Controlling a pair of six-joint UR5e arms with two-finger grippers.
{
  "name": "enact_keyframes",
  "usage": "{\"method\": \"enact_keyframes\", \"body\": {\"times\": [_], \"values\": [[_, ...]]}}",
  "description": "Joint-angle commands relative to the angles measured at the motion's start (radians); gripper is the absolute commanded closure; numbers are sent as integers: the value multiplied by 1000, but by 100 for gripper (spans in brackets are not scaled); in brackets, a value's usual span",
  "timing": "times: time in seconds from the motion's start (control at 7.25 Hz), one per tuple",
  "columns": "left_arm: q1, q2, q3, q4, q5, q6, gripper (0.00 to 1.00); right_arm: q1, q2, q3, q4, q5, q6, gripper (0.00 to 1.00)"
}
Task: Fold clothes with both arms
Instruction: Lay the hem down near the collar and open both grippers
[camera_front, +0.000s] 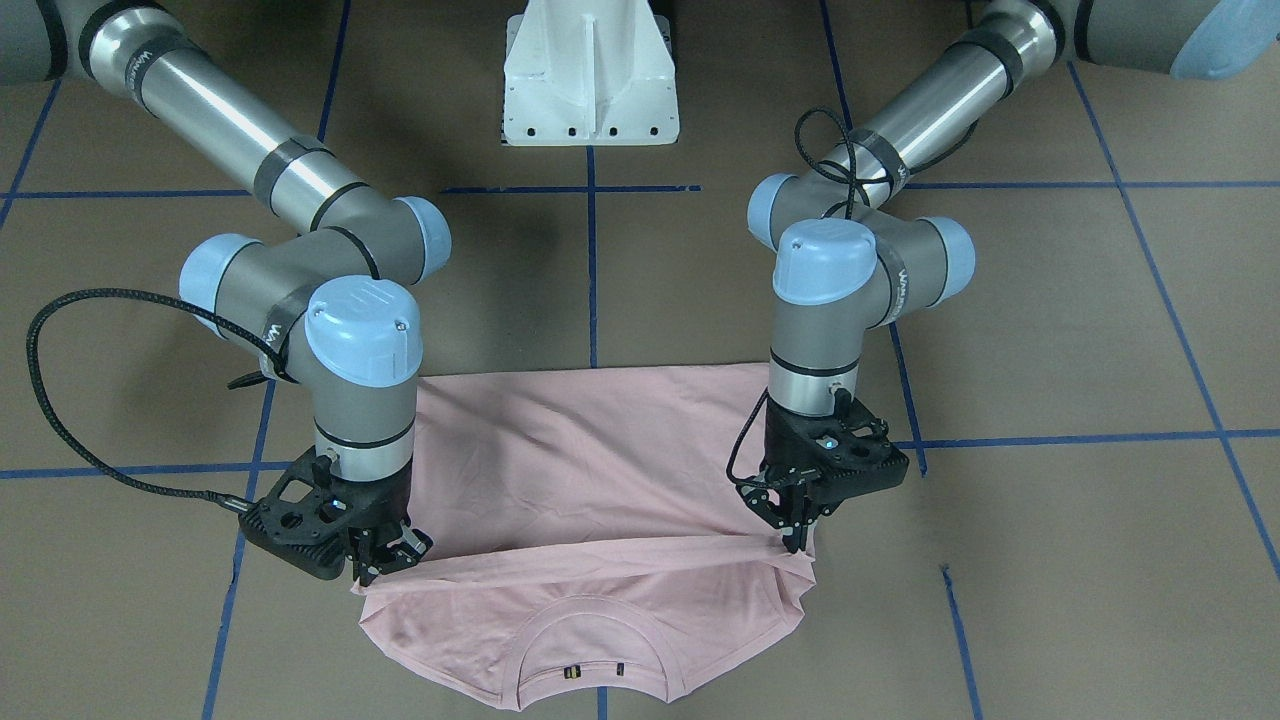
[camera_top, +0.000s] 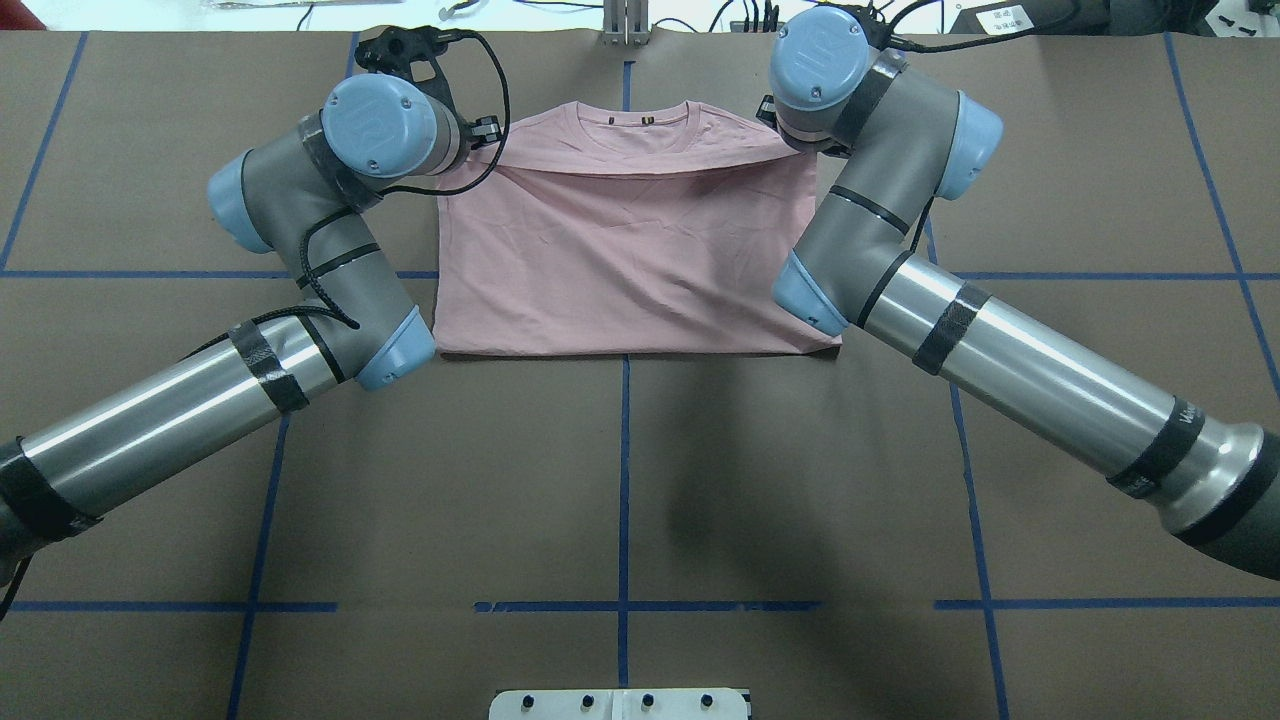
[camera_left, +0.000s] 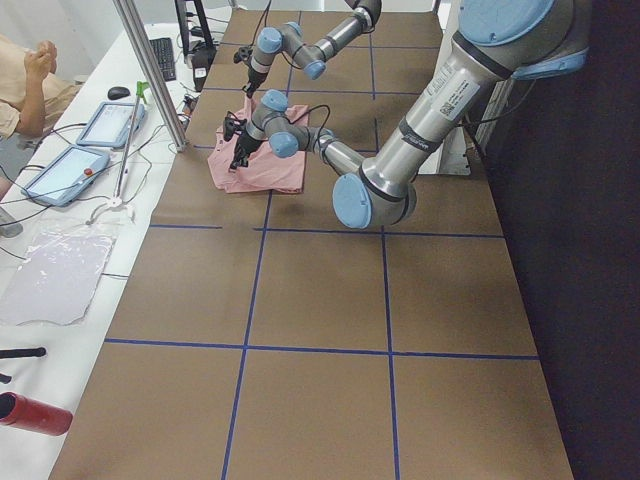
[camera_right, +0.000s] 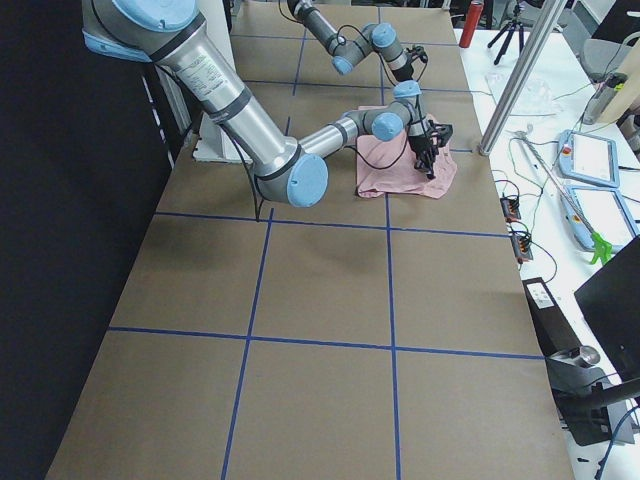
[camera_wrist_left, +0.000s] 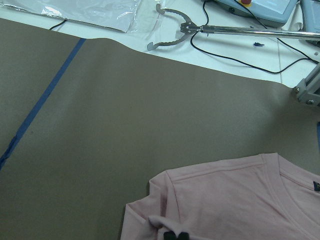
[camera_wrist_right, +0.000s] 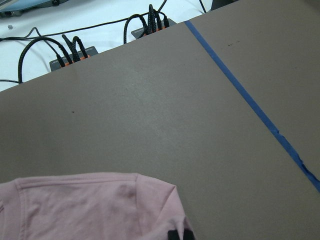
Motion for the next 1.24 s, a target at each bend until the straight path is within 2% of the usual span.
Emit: {"method": "enact_keyframes", "body": {"times": [0.0,0.69,0.83,0.97,1.1], "values": [[-6,-5,73,-84,0,50,100,-3,8,-59,45,-1,0,100],[-5,-22,86,-110,-6,53,100,-5,16,-84,62,-1,0,100],[-6,-22,122,-170,-7,53,66,-6,16,-84,62,-4,-2,81],[-11,-20,127,-202,-9,52,60,-5,14,-81,68,-7,-3,55],[-20,-19,124,-216,-10,49,56,0,14,-70,68,-7,0,51]]}}
